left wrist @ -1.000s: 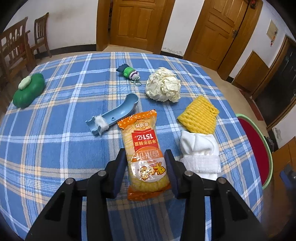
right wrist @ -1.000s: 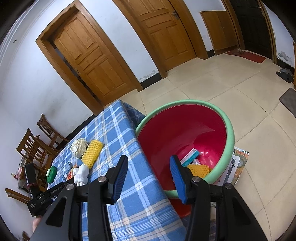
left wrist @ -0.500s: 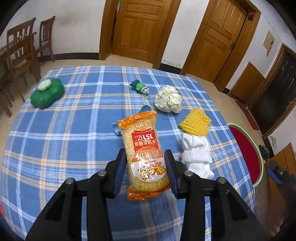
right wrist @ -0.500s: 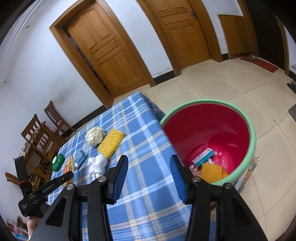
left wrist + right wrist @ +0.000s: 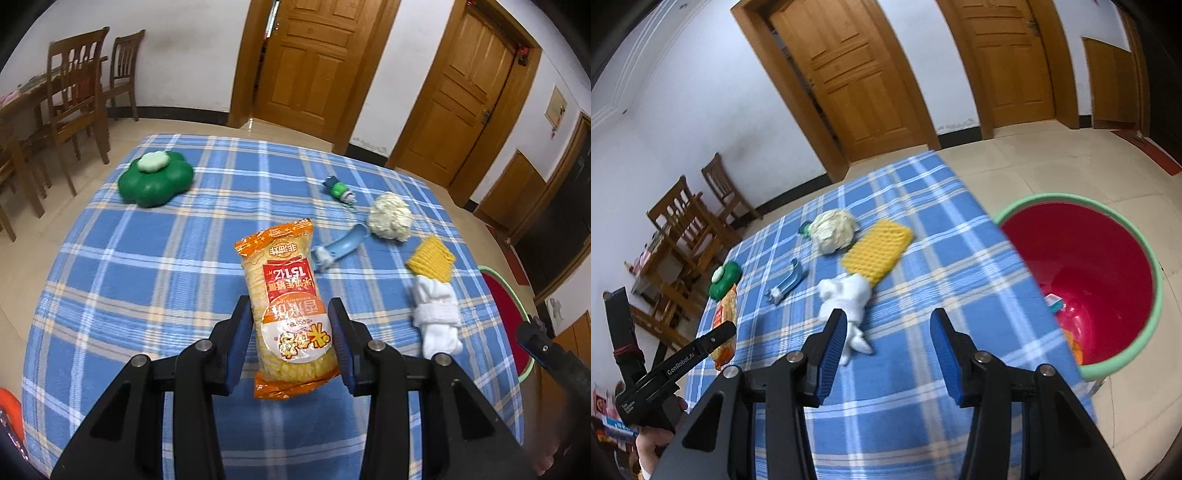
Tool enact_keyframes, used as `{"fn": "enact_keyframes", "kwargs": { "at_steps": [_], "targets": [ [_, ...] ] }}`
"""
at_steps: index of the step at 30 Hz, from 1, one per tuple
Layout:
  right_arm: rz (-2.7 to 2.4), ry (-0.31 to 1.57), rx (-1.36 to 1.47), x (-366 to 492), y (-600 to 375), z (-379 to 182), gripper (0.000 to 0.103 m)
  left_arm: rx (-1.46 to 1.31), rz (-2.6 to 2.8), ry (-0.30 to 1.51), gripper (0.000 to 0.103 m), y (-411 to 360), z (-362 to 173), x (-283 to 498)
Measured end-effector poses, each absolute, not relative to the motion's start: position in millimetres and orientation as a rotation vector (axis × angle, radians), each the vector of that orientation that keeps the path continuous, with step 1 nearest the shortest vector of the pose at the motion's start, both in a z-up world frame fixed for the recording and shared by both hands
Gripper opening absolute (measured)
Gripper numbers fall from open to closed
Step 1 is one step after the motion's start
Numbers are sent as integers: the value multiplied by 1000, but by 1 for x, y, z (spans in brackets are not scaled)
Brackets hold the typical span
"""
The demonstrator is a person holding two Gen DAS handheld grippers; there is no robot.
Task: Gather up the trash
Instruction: 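Grasp the white cloth with the right tool while the left tool holds the snack packet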
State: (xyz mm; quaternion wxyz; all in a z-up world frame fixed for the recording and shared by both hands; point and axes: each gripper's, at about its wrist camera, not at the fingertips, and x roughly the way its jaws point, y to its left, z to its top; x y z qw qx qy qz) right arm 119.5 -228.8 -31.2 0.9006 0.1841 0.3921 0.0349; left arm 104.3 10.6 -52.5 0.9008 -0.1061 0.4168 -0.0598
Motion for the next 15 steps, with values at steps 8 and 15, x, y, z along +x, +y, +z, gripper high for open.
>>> {"fn": "enact_keyframes", "kwargs": {
  "at_steps": [8,15],
  "targets": [
    [108,873,342,138,-198,-48,50,-259,-101,875,43,30,-64,104],
    [133,925,294,153,-175,-63,50,-288,-85,879,43,43,-71,101]
  ]
}}
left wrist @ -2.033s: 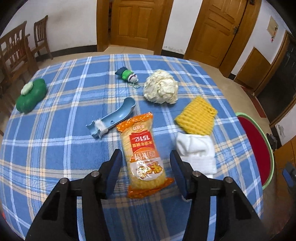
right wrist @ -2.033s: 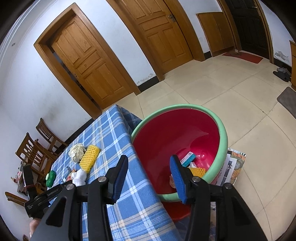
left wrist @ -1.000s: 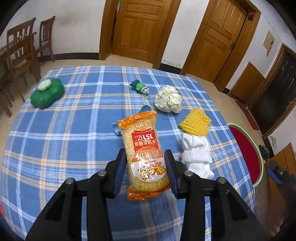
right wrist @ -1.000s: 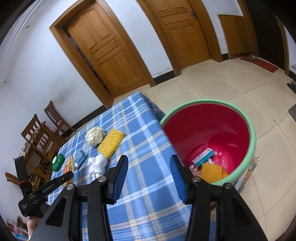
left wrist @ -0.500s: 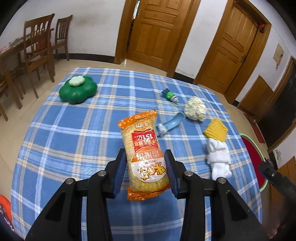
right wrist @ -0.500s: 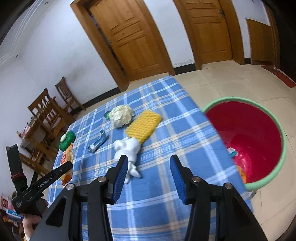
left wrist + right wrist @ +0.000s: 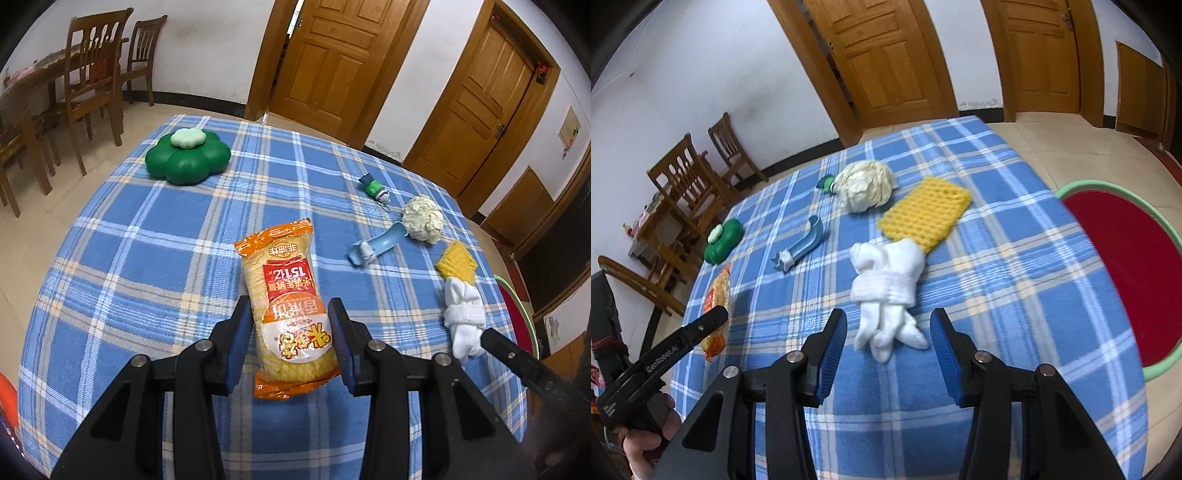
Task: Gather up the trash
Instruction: 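Grasp the white cloth with the right tool while the left tool holds the snack packet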
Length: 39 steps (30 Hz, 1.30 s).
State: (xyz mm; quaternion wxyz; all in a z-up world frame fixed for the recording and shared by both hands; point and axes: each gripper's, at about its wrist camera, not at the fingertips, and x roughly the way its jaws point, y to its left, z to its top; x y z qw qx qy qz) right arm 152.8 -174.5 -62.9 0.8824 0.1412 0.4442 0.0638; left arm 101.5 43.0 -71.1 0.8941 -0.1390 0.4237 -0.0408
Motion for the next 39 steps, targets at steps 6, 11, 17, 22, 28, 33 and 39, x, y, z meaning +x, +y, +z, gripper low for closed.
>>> {"fn": "enact_keyframes", "kwargs": {
  "at_steps": [6,11,17,22,28,33,39],
  "targets": [
    [135,954,253,165,-163,-73,50,-311,-82,884,43,49,-77,103],
    [129,969,237,171,-161,-79,50,-315,-86,884,43,49,-78,103],
    [128,970,206,169,-161,-82,20,-314,-91,884,43,47,-77,102],
    [143,956,197,161,-160,-79,14,-311,-105,882,43,42,-72,100],
    [152,930,214,148,-168,-68,14,-295,-124,869,43,33,-63,95],
    [147,897,237,136,-179,-56,14,-286,-154,866,43,23,-57,93],
    [130,856,270,122,-197,-42,14,-267,-198,859,43,6,-47,89]
  ]
}}
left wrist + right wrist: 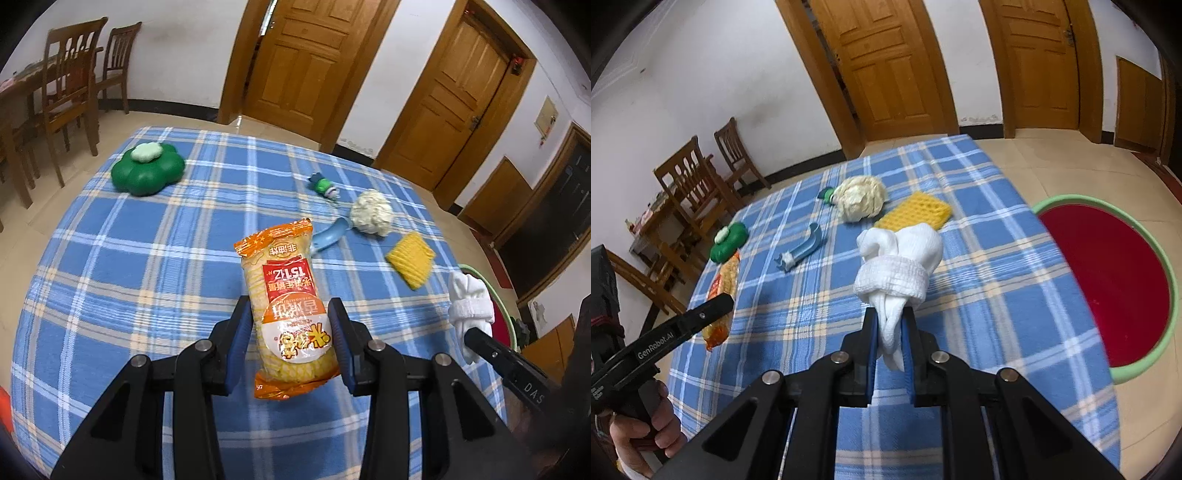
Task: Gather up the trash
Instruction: 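Grasp the white cloth with the right tool while the left tool holds the snack packet, then carry the snack packet with the left tool while the right tool carries the white cloth over the basin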
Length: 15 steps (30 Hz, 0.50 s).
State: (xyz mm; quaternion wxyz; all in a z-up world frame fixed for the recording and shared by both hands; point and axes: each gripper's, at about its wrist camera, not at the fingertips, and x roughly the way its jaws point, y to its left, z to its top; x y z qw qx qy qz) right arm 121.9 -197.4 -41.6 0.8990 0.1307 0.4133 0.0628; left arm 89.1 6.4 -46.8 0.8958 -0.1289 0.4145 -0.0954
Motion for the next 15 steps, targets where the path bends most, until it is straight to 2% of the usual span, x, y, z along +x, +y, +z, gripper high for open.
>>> {"fn": "enact_keyframes", "kwargs": {
  "at_steps": [15],
  "targets": [
    [54,747,335,88,-248,-12,14,-217,-330,851,43,-40,-23,85]
  ]
}}
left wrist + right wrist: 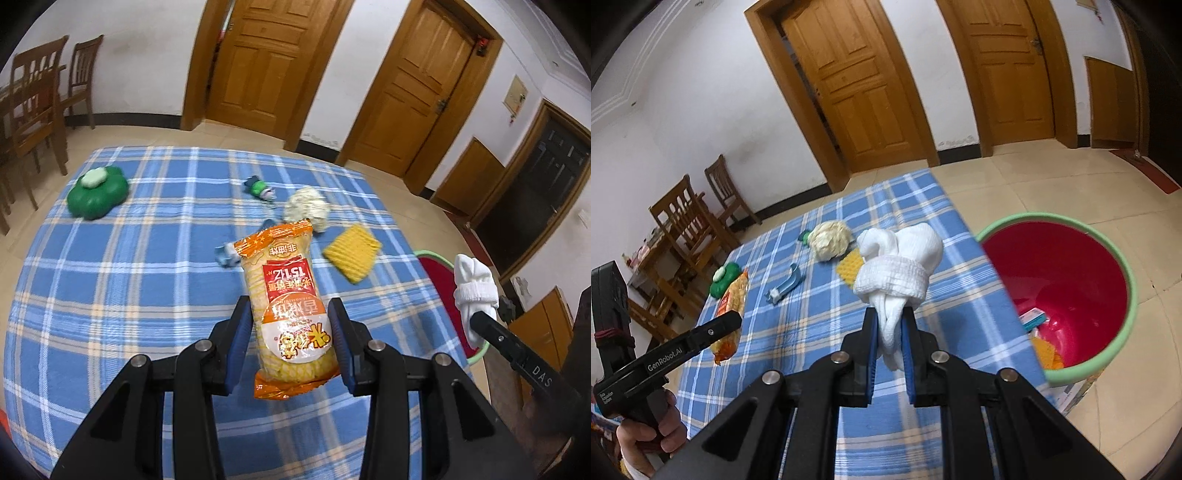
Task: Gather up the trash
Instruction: 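Carry the snack packet with the left tool while the right tool carries the white cloth over the basin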
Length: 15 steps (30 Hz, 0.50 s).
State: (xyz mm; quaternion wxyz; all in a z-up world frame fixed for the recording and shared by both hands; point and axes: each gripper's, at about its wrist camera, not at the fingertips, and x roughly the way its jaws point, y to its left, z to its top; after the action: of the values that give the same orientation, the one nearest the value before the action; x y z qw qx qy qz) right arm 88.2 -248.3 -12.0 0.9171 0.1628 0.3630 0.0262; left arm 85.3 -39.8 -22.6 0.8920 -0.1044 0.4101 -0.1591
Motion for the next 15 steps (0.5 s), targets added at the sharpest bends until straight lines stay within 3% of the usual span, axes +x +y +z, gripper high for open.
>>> {"fn": "enact_keyframes", "kwargs": {
  "at_steps": [15],
  "targets": [
    [-68,670,410,61,-307,2,14,-140,-469,842,43,-104,1,86]
  ]
}}
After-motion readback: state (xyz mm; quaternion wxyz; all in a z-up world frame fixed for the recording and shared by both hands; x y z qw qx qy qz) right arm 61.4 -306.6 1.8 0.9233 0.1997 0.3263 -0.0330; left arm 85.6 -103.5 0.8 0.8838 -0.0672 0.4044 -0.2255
